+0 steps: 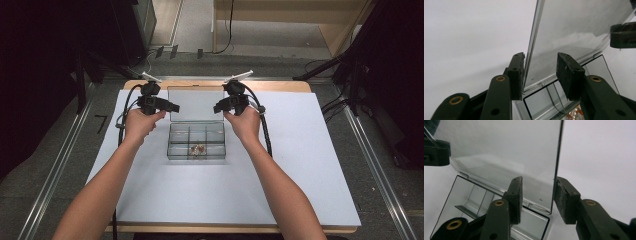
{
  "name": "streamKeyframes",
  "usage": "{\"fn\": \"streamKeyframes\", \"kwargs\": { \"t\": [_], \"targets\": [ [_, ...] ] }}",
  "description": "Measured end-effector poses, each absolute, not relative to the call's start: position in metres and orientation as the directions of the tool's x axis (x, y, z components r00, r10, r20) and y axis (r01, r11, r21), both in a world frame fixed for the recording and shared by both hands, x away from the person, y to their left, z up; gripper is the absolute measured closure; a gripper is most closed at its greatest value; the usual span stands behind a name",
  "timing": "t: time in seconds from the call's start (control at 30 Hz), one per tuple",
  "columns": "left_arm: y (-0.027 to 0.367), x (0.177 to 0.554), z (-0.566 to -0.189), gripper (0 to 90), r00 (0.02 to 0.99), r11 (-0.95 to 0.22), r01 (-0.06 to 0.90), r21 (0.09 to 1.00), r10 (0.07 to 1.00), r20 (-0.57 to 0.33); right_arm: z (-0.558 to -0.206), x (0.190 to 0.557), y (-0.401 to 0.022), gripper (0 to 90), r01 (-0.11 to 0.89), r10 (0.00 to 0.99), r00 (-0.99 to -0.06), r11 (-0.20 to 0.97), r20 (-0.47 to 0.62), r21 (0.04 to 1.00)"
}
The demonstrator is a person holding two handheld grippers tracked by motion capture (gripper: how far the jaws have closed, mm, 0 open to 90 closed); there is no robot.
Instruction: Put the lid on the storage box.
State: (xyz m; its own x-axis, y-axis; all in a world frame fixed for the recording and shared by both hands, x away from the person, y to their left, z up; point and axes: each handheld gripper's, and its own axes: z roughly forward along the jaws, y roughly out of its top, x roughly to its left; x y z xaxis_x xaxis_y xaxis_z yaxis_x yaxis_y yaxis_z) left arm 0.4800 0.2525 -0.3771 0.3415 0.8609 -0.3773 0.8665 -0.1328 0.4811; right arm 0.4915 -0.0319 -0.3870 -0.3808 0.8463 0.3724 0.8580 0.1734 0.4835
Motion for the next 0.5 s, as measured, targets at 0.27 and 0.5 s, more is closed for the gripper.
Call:
{"fn": "streamKeyframes", "kwargs": {
  "t": [0.27, 0.5],
  "targets": [
    [0.255, 0.474, -0.377, 58.9, 0.351, -0.122, 0.857, 0.501, 0.851, -0.391, -0.386, 0.485, -0.034, 61.0, 0.842, 0.838, -0.403, 0.180, 0.370, 0.509],
    [0.254, 0.470, -0.374, 58.3, 0.366, -0.130, 0.847, 0.516, 0.845, -0.390, -0.383, 0.478, -0.033, 60.8, 0.821, 0.837, -0.427, 0.201, 0.341, 0.534]
  ]
}}
